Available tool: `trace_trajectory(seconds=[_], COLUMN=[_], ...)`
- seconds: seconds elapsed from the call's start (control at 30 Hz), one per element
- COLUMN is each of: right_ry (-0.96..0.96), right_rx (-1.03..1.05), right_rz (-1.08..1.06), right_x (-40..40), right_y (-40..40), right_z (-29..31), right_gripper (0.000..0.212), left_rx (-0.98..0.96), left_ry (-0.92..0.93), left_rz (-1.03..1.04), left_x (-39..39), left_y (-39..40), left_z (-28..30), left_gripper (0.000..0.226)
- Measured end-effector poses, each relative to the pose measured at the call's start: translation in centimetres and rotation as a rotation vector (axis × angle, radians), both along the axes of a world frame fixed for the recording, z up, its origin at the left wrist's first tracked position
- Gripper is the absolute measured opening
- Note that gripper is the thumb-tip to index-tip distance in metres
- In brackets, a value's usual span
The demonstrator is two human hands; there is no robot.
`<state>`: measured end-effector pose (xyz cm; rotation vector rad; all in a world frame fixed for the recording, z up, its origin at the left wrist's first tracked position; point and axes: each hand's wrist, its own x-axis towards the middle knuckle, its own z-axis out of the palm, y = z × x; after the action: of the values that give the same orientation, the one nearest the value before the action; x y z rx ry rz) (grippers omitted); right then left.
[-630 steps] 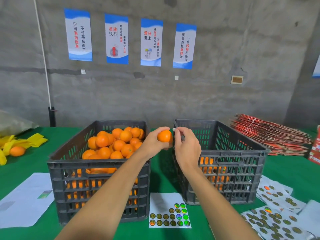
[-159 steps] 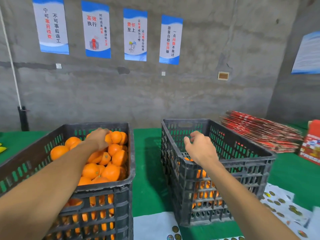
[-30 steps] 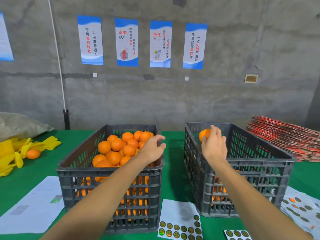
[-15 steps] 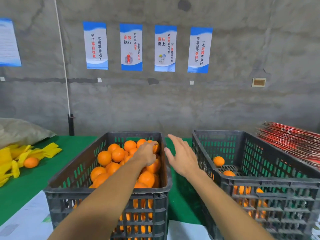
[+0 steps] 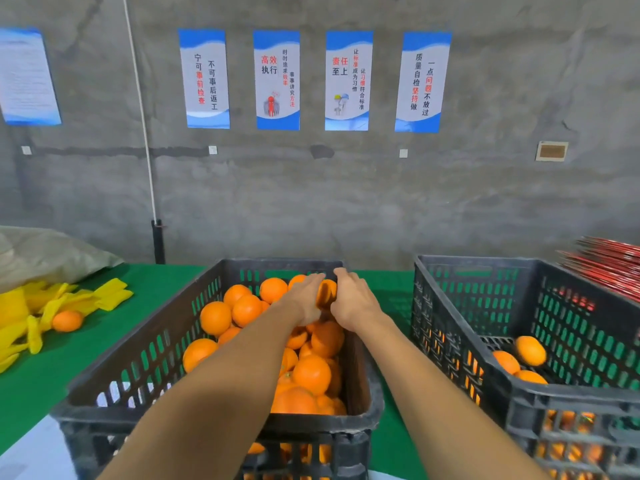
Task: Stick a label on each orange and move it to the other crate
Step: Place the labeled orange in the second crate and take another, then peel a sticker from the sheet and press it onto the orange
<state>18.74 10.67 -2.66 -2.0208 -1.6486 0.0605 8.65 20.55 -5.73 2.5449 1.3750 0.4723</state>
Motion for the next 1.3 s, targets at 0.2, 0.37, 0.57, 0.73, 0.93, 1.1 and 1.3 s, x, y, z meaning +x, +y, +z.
trace_trajectory(seconds=[0.2,0.37,0.57,0.73,0.93,1.1,1.3], right_ry=[0.010,0.015,0.033,0.156,0.535,0.369,0.173], right_rx=[0.041,0.091,0.164,0.224,0.394,0.273,-0.083], right_rz=[-0.008,-0.043,-0.090,-0.108,-0.151,-0.020,0.078], right_x=[0.5,0.2,0.5,-0.5,0.1,1.6,2.6], right_y=[1.0,0.2,-0.8,-2.4,-7.1,-12.3,-19.2], right_z=[-0.5,-0.3,0.3,1.5,0.2,-3.5,-11.8], right_gripper=[0.065,0.063,0.049,0.036,0.027,0.027,0.029], left_rx=[0.053,0.027,-0.110,-0.036,0.024,0.081,0.150], left_ry=[0.139,0.074,-0.037,-0.162,-0.240,-0.416,-0.491], left_rz=[-0.009,0.323,0.294,0.194,0.127,0.046,-0.092], left_x=[1.4,1.0,-0.8,-0.6,-1.9,-2.9,-2.4], left_y=[1.2,0.2,-3.6,-10.4,-17.4,-21.6,-26.3], left_z=[0.3,1.6,3.6,6.1,5.2,6.3,5.4], left_gripper=[0.085,0.080,0.096,0.068,0.056,0.067,0.085])
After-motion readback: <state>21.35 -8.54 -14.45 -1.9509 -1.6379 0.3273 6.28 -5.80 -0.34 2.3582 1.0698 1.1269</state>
